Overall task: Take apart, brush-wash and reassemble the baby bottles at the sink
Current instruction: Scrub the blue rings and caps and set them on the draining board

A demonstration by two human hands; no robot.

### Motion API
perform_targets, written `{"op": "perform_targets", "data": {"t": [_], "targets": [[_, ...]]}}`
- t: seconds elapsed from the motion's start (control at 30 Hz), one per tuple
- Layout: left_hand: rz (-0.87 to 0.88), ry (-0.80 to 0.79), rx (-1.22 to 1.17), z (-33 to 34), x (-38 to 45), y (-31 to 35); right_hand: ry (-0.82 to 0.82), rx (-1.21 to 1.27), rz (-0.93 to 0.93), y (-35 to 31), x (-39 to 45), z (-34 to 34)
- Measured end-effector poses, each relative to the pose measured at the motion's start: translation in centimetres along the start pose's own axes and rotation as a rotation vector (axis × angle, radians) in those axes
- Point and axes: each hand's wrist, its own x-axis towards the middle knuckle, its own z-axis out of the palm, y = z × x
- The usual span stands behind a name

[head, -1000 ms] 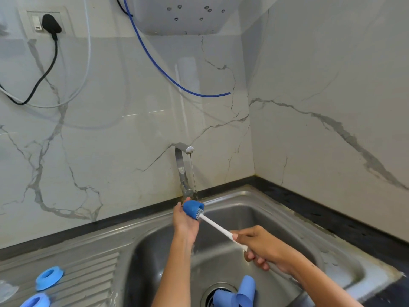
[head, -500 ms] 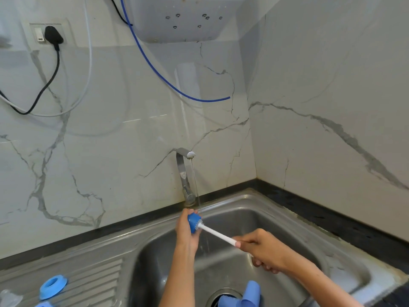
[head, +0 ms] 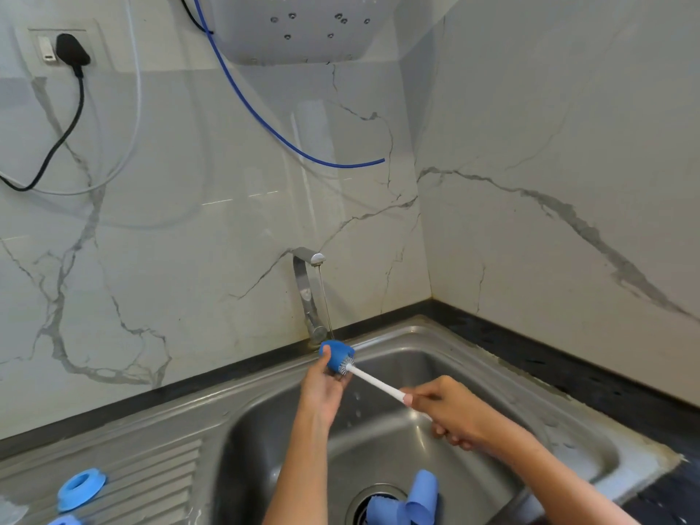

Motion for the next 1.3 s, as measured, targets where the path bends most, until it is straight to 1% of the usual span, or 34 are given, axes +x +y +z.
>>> {"op": "perform_targets", "data": {"t": [0.03,0.07,0.1,0.13,0.23,0.3,0.37,0.43,0.6,0.7,0.83,0.93,0.97,1.07,1.13,1.2,1.3], "targets": [[0.016,0.012,0.040,0.0,0.0,-0.1,-0.030,0.094,0.048,0.0,-0.2,-0.4],[0.029,0.034,0.074,-0.1,0.0,-0.3,-0.057,0.135,0.075,0.1,-0.4,-0.6],[0.042,0.063,0.107,-0.2,0.0,-0.5,-0.071,0.124,0.073,0.2,-0.3,-0.6],[0.045,0.101,0.131,-0.2,-0.1,-0.7,-0.054,0.045,0.057,0.3,-0.2,-0.5],[0.025,0.275,0.148,-0.5,-0.1,-1.4,0.081,-0.494,-0.078,0.5,0.2,-0.3],[0.013,0.344,0.112,-0.6,-0.3,-1.4,0.158,-0.729,-0.127,-0.2,0.0,0.1],[-0.010,0.349,0.055,-0.8,-0.3,-1.2,0.197,-0.916,-0.175,-0.9,-0.2,0.7],[-0.035,0.311,0.002,-1.0,-0.4,-1.0,0.218,-1.011,-0.200,-1.6,-0.5,0.9],[-0.071,0.227,-0.088,-0.5,-0.8,-1.1,0.243,-0.941,-0.146,-1.3,-0.6,0.4],[-0.092,0.181,-0.083,0.0,-0.3,-0.7,0.237,-0.911,-0.151,-1.0,-0.1,1.1],[-0.146,0.182,0.036,-0.7,0.2,-0.4,0.076,-0.786,-0.152,-0.1,1.1,0.9],[-0.161,0.183,0.055,-1.3,-0.2,-0.5,-0.030,-0.687,-0.156,0.4,1.1,0.0],[-0.146,0.176,0.035,-1.1,-0.3,-0.5,-0.018,-0.677,-0.166,0.5,1.0,-0.1],[-0.061,0.151,-0.025,-0.1,-0.4,-0.5,0.143,-0.738,-0.185,0.1,0.8,-0.1],[-0.033,0.154,-0.017,0.2,0.0,-0.7,0.205,-0.797,-0.177,-0.4,0.5,0.5],[-0.028,0.163,0.000,-0.2,0.6,-0.8,0.204,-0.844,-0.177,-0.9,0.1,1.2],[-0.063,0.152,0.025,-0.9,0.8,-0.5,0.144,-0.888,-0.211,-1.1,0.2,1.4]]}}
